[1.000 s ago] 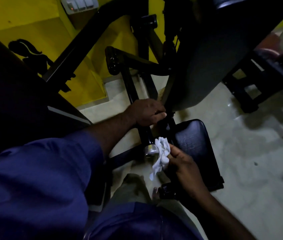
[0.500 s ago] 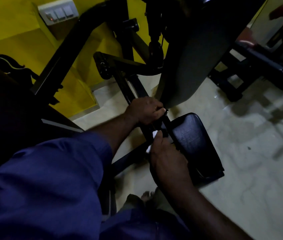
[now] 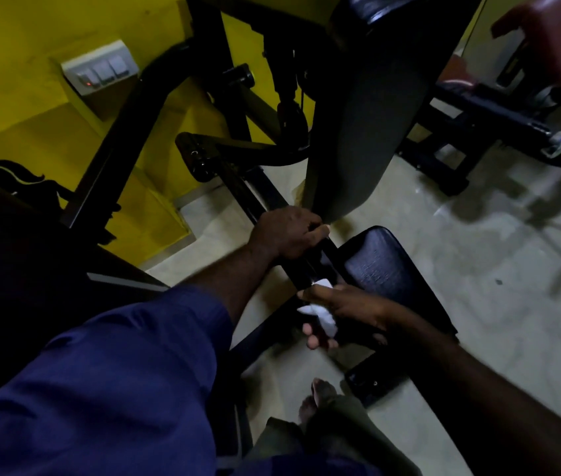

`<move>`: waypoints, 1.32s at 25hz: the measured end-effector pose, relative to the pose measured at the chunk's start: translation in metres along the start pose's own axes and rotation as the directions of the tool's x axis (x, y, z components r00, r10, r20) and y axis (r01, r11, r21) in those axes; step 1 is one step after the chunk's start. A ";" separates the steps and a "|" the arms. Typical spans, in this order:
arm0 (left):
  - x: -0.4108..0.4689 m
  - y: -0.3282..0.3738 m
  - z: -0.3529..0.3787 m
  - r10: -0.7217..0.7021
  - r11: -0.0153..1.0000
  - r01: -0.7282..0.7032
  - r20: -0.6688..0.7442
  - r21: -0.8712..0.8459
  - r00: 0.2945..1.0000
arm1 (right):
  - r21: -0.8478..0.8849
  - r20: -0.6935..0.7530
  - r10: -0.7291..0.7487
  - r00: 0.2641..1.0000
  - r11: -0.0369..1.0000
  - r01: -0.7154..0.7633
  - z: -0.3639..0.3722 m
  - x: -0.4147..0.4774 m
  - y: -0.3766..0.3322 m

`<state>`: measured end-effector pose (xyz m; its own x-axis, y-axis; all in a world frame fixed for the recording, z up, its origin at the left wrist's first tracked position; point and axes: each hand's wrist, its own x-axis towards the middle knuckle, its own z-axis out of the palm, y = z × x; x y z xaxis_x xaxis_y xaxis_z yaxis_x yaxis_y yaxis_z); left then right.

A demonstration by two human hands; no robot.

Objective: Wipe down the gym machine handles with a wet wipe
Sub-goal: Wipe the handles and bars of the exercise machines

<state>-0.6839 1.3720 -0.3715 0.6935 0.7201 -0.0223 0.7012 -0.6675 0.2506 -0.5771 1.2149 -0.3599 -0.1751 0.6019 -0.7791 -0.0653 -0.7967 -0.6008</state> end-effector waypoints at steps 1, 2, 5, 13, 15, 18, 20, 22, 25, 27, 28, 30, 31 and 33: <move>0.000 0.000 -0.001 -0.004 1.000 0.004 -0.004 -0.004 1.000 | -0.239 -0.091 -0.064 0.994 0.970 0.040 0.005 0.000 -0.002; -0.001 0.000 -0.002 -0.013 1.000 0.013 -0.007 -0.008 1.000 | -0.631 -0.177 -0.210 0.961 0.774 0.053 0.010 0.003 0.000; 0.000 -0.001 -0.003 -0.014 1.000 0.014 -0.004 -0.015 1.000 | -0.953 -0.296 -0.571 0.766 0.231 -0.196 0.034 -0.002 -0.004; 0.003 -0.003 0.000 -0.005 1.000 0.005 -0.033 -0.017 0.999 | 0.653 0.410 -0.045 0.911 0.712 -0.259 0.015 0.018 0.016; 0.003 -0.004 0.000 -0.012 1.000 0.011 -0.042 -0.023 0.999 | 0.729 0.291 -0.067 0.954 0.662 -0.175 0.028 0.018 0.022; 0.002 -0.004 0.001 -0.012 0.999 0.011 -0.042 -0.030 0.999 | 0.871 -0.224 0.105 0.969 0.468 0.151 0.060 0.025 0.020; 0.001 -0.004 0.002 -0.011 1.000 0.010 -0.029 -0.016 1.000 | 0.918 -0.351 0.184 0.918 0.259 0.299 0.069 0.031 0.007; 0.002 -0.004 0.001 -0.021 1.000 0.021 -0.028 -0.001 0.999 | 0.943 -0.333 0.255 0.908 0.073 0.325 0.072 0.030 -0.004; 0.001 -0.003 0.002 -0.025 1.000 0.024 -0.026 -0.013 0.999 | 0.898 -0.298 0.263 0.918 -0.248 0.363 0.068 0.027 -0.010; 0.001 -0.005 0.002 -0.027 0.999 0.026 -0.020 -0.027 0.999 | 0.920 -0.382 0.229 0.895 0.002 0.392 0.075 0.027 -0.007; 0.001 -0.005 0.002 -0.026 0.999 0.025 -0.022 -0.029 0.999 | 0.870 -0.478 0.224 0.849 0.250 0.424 0.080 0.029 -0.006; 0.002 -0.005 0.001 -0.021 0.999 0.021 -0.019 -0.024 1.000 | 0.659 -0.697 0.208 0.686 0.564 0.498 0.078 0.043 -0.004; 0.002 -0.005 0.001 -0.016 1.000 0.016 -0.013 -0.022 1.000 | 0.639 -0.707 0.184 0.683 0.579 0.506 0.070 0.047 -0.004; 0.003 -0.005 0.003 -0.019 1.000 0.019 -0.004 -0.020 1.000 | 0.733 -0.583 0.132 0.802 0.511 0.449 0.049 0.054 -0.005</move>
<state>-0.6847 1.3765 -0.3754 0.6792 0.7336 -0.0229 0.7107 -0.6497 0.2698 -0.6345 1.2485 -0.3903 0.4235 0.4090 -0.8083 -0.8323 -0.1765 -0.5254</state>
